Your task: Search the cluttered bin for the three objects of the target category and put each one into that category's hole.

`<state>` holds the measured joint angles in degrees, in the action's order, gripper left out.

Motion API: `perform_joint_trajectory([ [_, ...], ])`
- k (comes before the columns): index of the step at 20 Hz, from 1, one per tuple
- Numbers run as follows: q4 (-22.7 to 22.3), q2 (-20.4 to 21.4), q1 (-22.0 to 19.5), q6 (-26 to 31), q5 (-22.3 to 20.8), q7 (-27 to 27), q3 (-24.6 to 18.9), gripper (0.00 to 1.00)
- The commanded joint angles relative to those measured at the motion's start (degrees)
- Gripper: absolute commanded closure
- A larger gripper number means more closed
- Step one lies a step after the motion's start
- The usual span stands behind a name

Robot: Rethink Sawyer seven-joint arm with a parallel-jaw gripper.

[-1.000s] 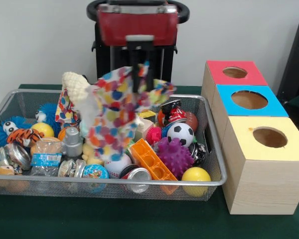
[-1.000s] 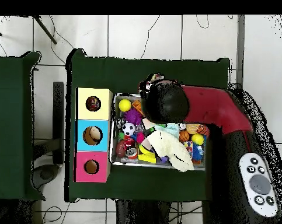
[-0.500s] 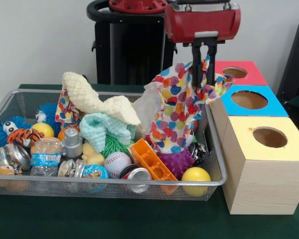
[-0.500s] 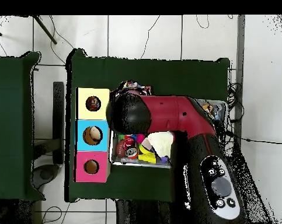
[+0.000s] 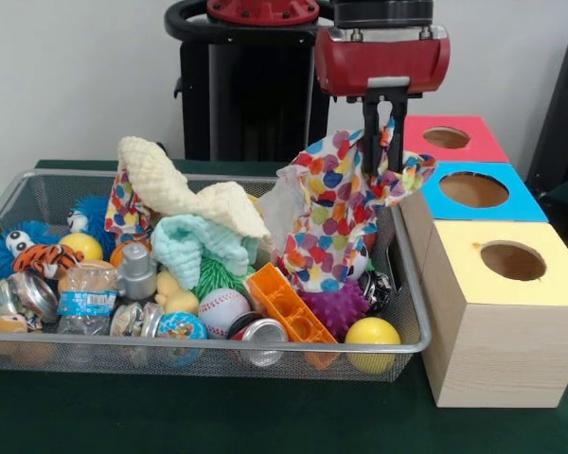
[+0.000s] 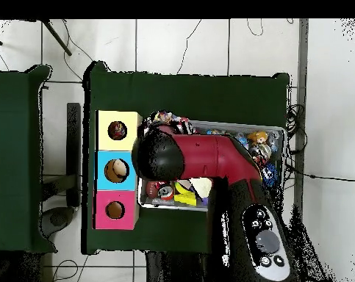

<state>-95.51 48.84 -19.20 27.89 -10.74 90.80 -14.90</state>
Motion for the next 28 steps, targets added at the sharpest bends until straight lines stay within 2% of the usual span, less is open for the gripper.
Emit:
perform_joint_trajectory([
  [1,-5.4,0.9,5.3,-2.9,2.3,18.1,6.5,1.00],
  [9,-4.6,1.7,10.0,-0.4,5.2,19.2,10.3,1.00],
  [15,-4.1,0.5,12.9,-0.6,6.6,19.9,12.1,1.00],
  [28,-2.7,-3.6,23.4,-3.1,9.0,25.5,18.7,1.00],
])
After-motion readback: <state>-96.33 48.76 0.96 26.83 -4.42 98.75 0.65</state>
